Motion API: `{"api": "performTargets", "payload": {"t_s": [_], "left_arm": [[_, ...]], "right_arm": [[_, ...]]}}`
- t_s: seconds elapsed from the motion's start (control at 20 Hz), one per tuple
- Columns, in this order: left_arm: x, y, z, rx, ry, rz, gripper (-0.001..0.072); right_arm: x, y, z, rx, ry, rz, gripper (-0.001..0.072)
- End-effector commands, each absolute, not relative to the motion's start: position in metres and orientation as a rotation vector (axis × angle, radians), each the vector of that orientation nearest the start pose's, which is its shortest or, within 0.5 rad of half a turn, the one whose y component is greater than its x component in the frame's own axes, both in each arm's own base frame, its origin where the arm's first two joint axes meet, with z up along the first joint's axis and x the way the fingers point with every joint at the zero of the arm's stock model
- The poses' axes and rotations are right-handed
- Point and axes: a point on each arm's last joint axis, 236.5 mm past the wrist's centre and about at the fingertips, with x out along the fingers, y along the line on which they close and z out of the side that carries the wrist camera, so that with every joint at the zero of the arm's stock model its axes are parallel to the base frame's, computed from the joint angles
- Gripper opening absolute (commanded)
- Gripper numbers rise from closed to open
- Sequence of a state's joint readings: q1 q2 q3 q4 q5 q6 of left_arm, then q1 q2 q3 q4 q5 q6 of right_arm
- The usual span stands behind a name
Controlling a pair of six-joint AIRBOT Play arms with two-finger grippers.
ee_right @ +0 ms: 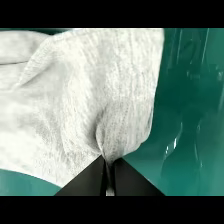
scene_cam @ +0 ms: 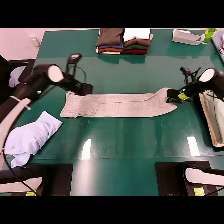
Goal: Fold the shirts.
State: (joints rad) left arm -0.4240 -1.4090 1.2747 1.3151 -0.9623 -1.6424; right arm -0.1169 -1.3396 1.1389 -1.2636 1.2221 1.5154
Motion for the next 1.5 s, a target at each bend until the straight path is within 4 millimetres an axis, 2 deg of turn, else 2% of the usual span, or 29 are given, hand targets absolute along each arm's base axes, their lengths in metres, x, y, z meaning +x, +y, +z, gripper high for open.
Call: {"api": "performTargets", "payload": {"t_s": [0.0,0.2,0.3,0.4,0.5,0.6,0.85,1.0,1.1,1.3,1.45], "left_arm": [[0.392,-0.297,0.003,-0.108,1.151,-0.546,0.0021],[0.396,-0.368,-0.012,-0.102,1.163,-0.652,0.0021],[0.393,-0.395,-0.022,-0.061,1.165,-0.702,0.0021],[0.384,-0.412,-0.037,-0.031,1.194,-0.731,0.0021],[0.374,-0.422,-0.048,-0.040,1.227,-0.747,0.0021],[0.372,-0.423,-0.053,-0.040,1.237,-0.748,0.0021],[0.373,-0.413,-0.053,-0.019,1.257,-0.734,0.0021],[0.394,-0.382,-0.030,-0.026,1.229,-0.685,0.0021],[0.419,-0.341,0.002,0.009,1.165,-0.620,0.0022],[0.451,-0.224,0.081,0.107,1.044,-0.424,0.0022],[0.454,-0.142,0.142,0.149,0.946,-0.285,0.0022]], "right_arm": [[0.361,0.037,0.051,0.293,1.318,0.159,0.0010],[0.361,0.070,0.126,0.241,1.194,0.233,0.0010],[0.361,0.090,0.156,0.211,1.132,0.282,0.0011],[0.361,0.110,0.177,0.202,1.089,0.321,0.0011],[0.361,0.128,0.191,0.186,1.062,0.362,0.0011],[0.362,0.143,0.197,0.175,1.051,0.393,0.0011],[0.366,0.169,0.195,0.179,1.071,0.433,0.0011],[0.369,0.194,0.195,0.173,1.078,0.471,0.0011],[0.371,0.219,0.195,0.173,1.061,0.509,0.0011],[0.372,0.294,0.181,0.167,1.045,0.615,0.0012],[0.371,0.369,0.154,0.162,1.026,0.705,0.0013]]}}
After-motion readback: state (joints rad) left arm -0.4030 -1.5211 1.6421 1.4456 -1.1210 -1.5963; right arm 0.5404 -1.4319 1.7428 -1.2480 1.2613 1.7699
